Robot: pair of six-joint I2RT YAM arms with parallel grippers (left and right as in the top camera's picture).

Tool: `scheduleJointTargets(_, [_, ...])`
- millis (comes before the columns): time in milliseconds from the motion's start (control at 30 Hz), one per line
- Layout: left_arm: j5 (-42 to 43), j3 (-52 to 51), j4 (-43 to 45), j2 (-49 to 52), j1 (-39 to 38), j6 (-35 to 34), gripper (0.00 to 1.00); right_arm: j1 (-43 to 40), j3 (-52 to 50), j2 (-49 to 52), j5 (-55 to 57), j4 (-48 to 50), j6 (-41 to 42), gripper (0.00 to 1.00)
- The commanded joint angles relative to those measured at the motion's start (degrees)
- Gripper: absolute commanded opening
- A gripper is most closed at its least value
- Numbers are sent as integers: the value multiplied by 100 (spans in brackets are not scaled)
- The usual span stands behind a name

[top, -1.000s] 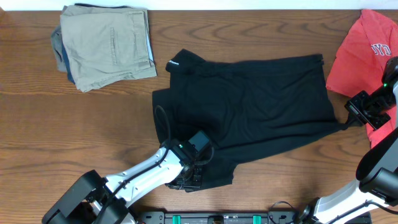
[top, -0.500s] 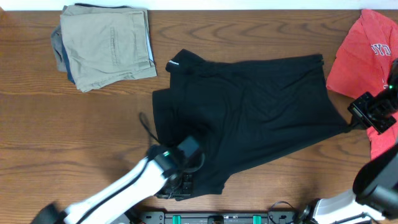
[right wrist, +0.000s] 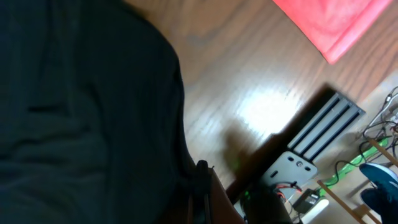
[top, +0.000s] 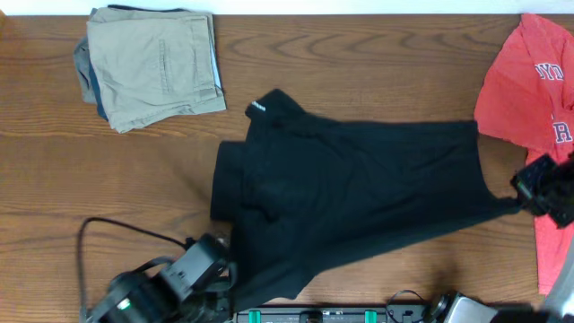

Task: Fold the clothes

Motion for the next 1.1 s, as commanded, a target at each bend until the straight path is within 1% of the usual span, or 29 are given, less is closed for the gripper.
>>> scheduleJointTargets(0, [13,411,-90,-229,-15,-162,6,72,-365,-520,201,48,127,1])
scheduleJointTargets(133, [7,542,-76,-236,-13,-160,6,72,-575,-892,199,83,127,1])
scheduleJointTargets(233, [-256,542,-74,-214,-13,-160,6,74,-584,-970,138,98,127,1])
scheduleJointTargets(367, [-1106,540,-63,-127,-13,-179,6,72,-656,-968,92,199,133,1])
scheduleJointTargets(533, [-2439,514,101,-9,-13,-223,6,72,-1029,-968,94,636,463,1])
scheduleJointTargets(567, [-2684,496,214,31,-9,-238,6,72,-1141,-968,87,778,516,1])
scheduleJointTargets(600, [-2695,463,361,66,-2,-369,6,72,-1244,-968,59,903,535,1])
scheduleJointTargets(733, [-2798,372,1156,293,2,-326,6,72,-1674,-968,7,1436,546,1])
scheduleJointTargets(833, [-2914,363,1659,553,2,-321,6,72,-1845,-968,55,1657,704,1])
scheduleJointTargets(967, [-3093,363,2271,1091,2,-26,6,72,-1982,-966,74,2017,796,1])
scheduleJointTargets(1067, [-3104,363,2564,1604,2,-4,6,72,-2000,-955,109,2243,837,1])
